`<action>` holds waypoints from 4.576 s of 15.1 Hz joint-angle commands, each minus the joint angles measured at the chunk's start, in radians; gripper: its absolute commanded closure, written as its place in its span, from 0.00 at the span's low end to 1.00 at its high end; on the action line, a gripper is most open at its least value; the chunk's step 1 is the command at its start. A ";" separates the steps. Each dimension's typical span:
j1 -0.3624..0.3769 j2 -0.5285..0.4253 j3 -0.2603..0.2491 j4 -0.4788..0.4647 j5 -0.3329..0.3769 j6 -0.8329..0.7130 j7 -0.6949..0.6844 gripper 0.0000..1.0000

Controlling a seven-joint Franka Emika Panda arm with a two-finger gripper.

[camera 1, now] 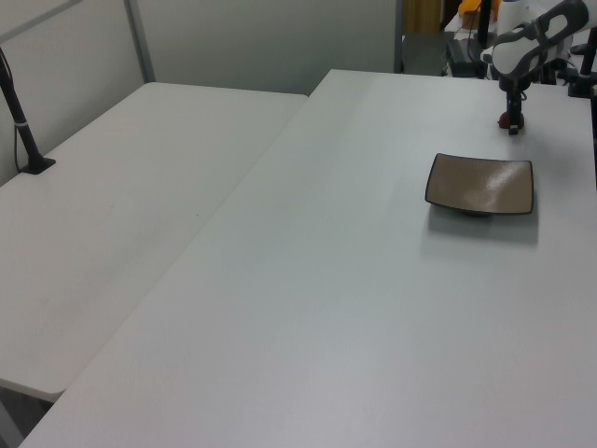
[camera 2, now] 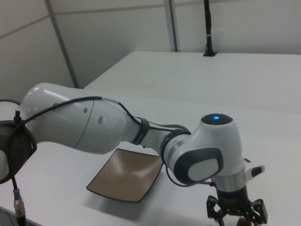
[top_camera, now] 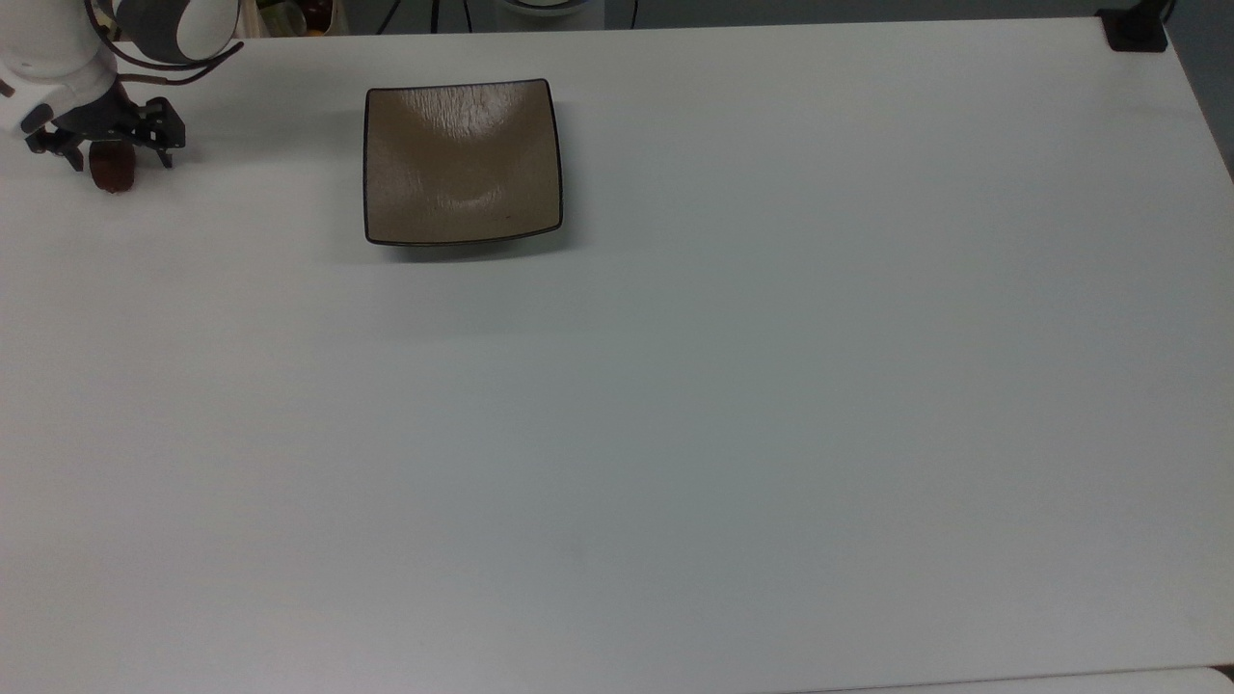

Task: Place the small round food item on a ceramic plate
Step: 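Lower the gripper around the red food item and close it, then lift the held red item and carry it over the brown plate, then lower the red item onto the plate and open the gripper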

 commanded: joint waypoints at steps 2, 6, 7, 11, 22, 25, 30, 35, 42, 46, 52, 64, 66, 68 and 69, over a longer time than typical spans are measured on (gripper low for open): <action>0.001 0.006 -0.007 -0.009 -0.011 0.049 -0.019 0.11; -0.001 0.005 -0.007 -0.007 -0.006 0.040 -0.017 0.52; -0.001 0.003 -0.007 -0.006 -0.005 0.037 -0.015 0.59; 0.001 -0.015 -0.006 -0.001 0.003 0.014 -0.014 0.63; 0.104 -0.239 0.012 0.034 0.005 -0.316 0.012 0.62; 0.107 -0.316 0.069 0.075 0.006 -0.447 0.027 0.61; 0.107 -0.367 0.216 0.115 0.008 -0.580 0.168 0.61; 0.107 -0.370 0.354 0.108 0.009 -0.583 0.343 0.58; 0.127 -0.368 0.456 0.036 0.012 -0.611 0.465 0.58; 0.139 -0.370 0.476 -0.026 0.022 -0.607 0.485 0.58; 0.141 -0.370 0.491 -0.156 0.025 -0.510 0.485 0.58; 0.134 -0.365 0.490 -0.346 0.025 -0.210 0.486 0.54; 0.133 -0.368 0.490 -0.340 0.025 -0.219 0.486 0.42; 0.131 -0.380 0.490 -0.334 0.025 -0.242 0.486 0.15; 0.131 -0.391 0.491 -0.320 0.025 -0.265 0.486 0.00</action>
